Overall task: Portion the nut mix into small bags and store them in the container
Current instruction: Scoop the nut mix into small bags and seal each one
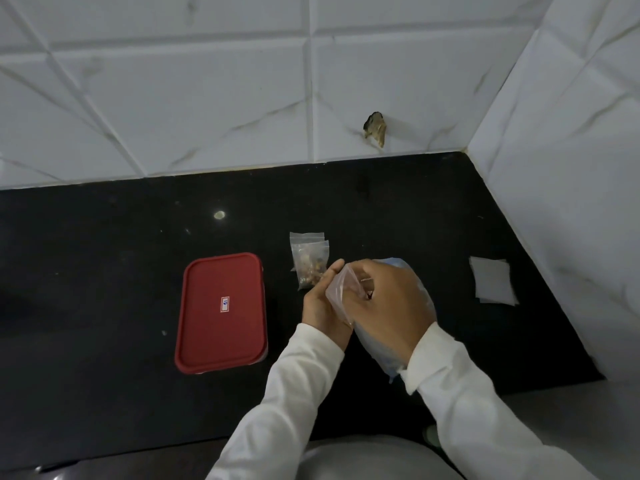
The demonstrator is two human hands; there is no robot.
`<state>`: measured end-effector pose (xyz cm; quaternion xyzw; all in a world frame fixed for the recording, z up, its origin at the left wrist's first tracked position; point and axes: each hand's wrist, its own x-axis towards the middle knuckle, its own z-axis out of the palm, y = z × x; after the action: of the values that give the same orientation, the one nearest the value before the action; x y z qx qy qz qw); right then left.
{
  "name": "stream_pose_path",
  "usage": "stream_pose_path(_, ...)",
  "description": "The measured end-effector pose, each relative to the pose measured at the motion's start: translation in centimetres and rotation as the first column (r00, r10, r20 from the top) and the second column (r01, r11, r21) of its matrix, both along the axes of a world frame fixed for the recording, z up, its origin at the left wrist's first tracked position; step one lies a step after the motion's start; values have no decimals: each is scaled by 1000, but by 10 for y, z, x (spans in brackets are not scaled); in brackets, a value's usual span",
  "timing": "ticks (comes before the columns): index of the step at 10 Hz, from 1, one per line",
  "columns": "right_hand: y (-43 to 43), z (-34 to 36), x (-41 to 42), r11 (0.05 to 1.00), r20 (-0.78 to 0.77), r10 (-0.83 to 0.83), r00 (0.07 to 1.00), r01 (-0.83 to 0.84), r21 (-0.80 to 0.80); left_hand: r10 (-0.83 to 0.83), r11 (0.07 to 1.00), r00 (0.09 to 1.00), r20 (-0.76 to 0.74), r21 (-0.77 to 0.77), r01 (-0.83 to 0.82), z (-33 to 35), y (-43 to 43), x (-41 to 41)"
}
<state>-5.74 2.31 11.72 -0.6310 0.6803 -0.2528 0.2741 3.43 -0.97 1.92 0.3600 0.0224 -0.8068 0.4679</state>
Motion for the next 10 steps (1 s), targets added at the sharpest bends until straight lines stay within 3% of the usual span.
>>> stream_pose_path(1, 4, 5, -2, 999, 77, 5, 997, -8, 41, -19, 996, 995, -99, -84, 10, -11, -5, -1)
stream_pose_path(2, 7, 13, -9, 994, 50, 19, 999, -25, 107, 11, 998, 997, -81, -63, -16, -9, -4, -2)
stream_pose_path(3, 9, 28, -34, 994, 246, -82, 966, 60, 95, 21, 999, 994, -105, -28, -24, -7, -4, 1)
stream_pose_path(4, 2, 24, -71, 961, 381, -270, 884, 274, 45, 13, 999, 997, -76, 31, -11, -1, -4, 5)
stream_pose_path(5, 0, -20, -101, 976, -15, -215, 977, 215, 20, 92, 992, 992, -90, 90, -84, 3, 0, 3)
stream_pose_path(7, 12, -112, -111, 974, -327, 11, 945, 64, 217, 120, 972, 992, -44, 209, -108, -6, 7, 2)
stream_pose_path(9, 1, -126, -99, 951, -410, 0, 912, 127, 282, 109, 958, 993, -51, 271, -91, -9, 9, -1)
stream_pose_path(10, -2, -129, -98, 943, -357, -34, 934, 147, 297, 80, 953, 997, -20, 293, -71, -12, 6, -2)
